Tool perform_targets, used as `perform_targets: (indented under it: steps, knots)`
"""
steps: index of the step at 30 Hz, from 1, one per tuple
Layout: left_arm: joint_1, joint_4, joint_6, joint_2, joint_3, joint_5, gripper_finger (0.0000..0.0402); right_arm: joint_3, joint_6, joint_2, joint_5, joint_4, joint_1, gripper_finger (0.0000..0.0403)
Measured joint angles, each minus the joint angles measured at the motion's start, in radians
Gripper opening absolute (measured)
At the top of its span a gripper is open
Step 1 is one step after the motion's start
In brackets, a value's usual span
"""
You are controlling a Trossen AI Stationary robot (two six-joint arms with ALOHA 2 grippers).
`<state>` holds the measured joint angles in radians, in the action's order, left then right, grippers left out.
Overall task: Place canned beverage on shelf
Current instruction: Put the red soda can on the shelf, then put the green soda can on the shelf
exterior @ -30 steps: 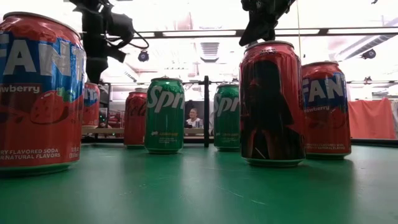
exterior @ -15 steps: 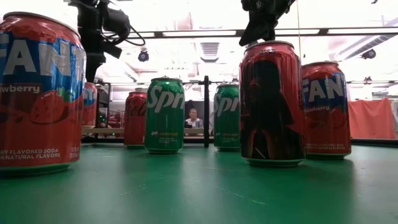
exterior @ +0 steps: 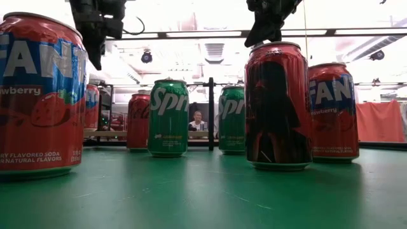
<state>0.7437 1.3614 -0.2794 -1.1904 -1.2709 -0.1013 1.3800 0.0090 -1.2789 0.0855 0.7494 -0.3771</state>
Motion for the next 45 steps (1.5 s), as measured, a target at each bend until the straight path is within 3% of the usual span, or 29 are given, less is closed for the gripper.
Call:
perform_targets:
  steps: [5, 11, 31, 38, 45]
  knots:
    - [-0.004, -0.003, -0.010, 0.000, 0.064, 0.003, 0.0000, 0.000, 0.001, 0.000, 0.000, 0.000, 0.000, 0.0009]
    - [-0.004, -0.032, -0.002, -0.001, 0.109, 0.096, 0.0000, 0.000, 0.000, 0.000, 0.000, 0.000, 0.000, 0.0009]
    - [-0.004, -0.070, 0.018, -0.001, 0.122, 0.261, 0.0000, 0.000, 0.001, 0.000, 0.000, 0.000, 0.000, 0.0009]
    - [-0.004, -0.072, 0.033, 0.011, 0.122, 0.229, 0.0000, 0.000, -0.003, 0.000, 0.000, 0.000, 0.000, 0.0009]
    - [-0.012, -0.210, 0.095, 0.113, 0.122, 0.012, 0.0000, 0.000, 0.001, 0.000, -0.001, -0.004, 0.011, 0.0009]
